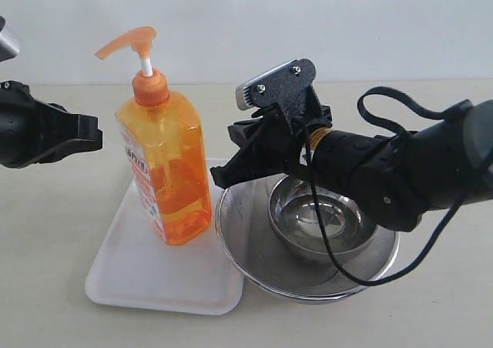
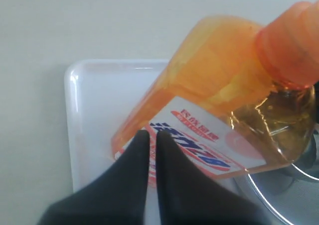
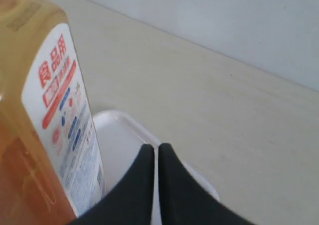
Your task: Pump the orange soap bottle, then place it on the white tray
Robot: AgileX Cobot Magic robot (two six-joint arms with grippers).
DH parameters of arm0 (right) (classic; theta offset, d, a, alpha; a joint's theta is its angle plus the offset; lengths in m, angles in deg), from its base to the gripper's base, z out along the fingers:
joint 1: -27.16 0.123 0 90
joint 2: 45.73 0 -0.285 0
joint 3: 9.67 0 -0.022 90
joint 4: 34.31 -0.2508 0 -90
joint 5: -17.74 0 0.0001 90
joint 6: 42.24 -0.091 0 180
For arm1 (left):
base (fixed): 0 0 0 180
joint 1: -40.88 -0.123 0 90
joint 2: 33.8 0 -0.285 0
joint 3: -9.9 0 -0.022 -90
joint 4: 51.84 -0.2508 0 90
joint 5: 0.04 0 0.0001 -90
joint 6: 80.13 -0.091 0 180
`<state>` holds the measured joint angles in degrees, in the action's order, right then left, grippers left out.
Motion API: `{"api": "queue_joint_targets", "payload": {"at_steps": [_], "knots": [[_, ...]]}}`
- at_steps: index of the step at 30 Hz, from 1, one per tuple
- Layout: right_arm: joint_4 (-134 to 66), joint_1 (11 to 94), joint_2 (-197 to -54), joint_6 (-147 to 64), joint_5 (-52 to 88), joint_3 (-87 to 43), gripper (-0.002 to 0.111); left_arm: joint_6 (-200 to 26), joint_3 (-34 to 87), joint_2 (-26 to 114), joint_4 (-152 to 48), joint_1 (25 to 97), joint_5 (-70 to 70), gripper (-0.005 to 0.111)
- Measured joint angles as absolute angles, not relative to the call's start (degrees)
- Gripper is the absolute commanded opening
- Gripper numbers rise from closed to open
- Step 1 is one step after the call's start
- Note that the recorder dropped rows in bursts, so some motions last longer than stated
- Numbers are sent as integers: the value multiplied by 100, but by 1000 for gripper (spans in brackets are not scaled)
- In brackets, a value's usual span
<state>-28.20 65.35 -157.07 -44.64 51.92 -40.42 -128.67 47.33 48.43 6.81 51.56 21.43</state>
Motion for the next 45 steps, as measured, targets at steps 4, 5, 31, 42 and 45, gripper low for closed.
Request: {"api": "queue_joint_targets", "payload": {"at_steps": [4, 5, 31, 42, 45], "knots": [[-2762, 6535, -15808, -4475, 5212, -3849, 0, -12888, 4733, 4996, 681, 5156, 2143, 5], [-2731, 6535, -15808, -4485, 5199, -3821, 0, -12901, 4733, 5025, 681, 5156, 2143, 5], [-1083, 6528, -15808, -6010, 4976, -3781, 0, -13216, 4733, 5133, 981, 5156, 1939, 5], [-905, 6528, -15808, -6179, 4976, -3781, 0, -13715, 4733, 5133, 1634, 5156, 1939, 5], [-905, 6528, -15808, -6179, 4976, -3781, 0, -13925, 4733, 5168, 1836, 5156, 2022, 5]]}}
